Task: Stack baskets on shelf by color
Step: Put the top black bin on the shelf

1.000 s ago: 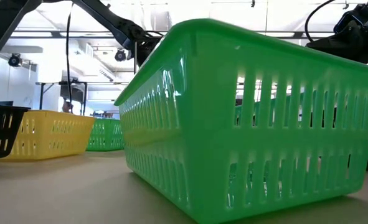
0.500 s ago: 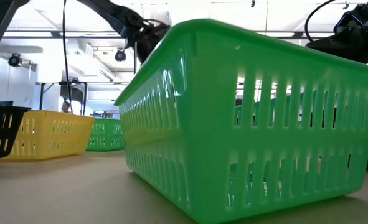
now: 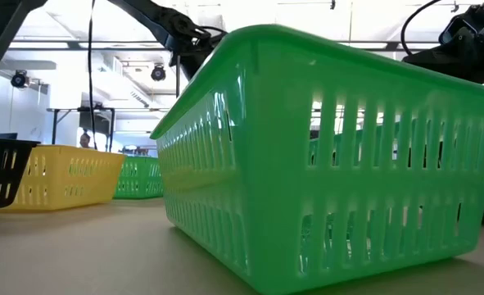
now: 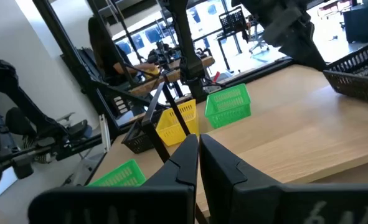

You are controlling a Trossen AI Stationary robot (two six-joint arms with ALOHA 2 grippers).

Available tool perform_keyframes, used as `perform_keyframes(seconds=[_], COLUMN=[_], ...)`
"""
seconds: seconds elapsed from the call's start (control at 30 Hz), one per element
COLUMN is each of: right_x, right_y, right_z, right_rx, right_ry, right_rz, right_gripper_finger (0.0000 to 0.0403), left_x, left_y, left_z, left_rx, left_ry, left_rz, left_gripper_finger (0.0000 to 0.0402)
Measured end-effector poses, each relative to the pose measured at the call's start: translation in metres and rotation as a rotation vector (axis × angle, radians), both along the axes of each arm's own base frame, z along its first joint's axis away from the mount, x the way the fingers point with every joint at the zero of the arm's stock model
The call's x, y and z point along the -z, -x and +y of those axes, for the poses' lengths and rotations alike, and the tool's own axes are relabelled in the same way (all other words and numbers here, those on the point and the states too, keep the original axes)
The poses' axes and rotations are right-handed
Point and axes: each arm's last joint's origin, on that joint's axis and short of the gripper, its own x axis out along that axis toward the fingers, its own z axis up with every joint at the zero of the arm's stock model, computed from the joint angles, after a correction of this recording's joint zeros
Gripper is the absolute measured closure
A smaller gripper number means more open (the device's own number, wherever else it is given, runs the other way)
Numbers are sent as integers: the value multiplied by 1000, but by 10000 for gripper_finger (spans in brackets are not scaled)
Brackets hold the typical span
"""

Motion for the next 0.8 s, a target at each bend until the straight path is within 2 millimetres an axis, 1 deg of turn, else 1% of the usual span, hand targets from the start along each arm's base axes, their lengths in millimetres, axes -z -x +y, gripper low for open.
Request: perform_keyframes(seconds=[0.13, 0.3, 0.37, 0.43, 0.53, 0.63, 0.73, 0.8], right_x=[0, 0, 0, 0, 0, 0, 0, 0], right_y=[0, 0, 0, 0, 0, 0, 0, 0], right_z=[0, 0, 0, 0, 0, 0, 0, 0], right_rx=[0, 0, 0, 0, 0, 0, 0, 0], right_ry=[0, 0, 0, 0, 0, 0, 0, 0], right_rz=[0, 0, 0, 0, 0, 0, 0, 0], right_gripper_finger=[394, 394, 394, 394, 394, 394, 394, 394], left_x=[1, -1, -7, -17, -28, -27, -23, -19], left_y=[2, 2, 4, 7, 15, 23, 24, 22], left_z=[1, 1, -1, -2, -1, 9, 18, 19], left_rx=[6, 3, 5, -2, -81, -173, -164, -124], left_ry=[-55, -59, -64, -64, -3, 51, 91, 99], left_rz=[45, 40, 28, 18, 30, 30, -6, -17], left_gripper_finger=[369, 369, 369, 369, 369, 369, 367, 357])
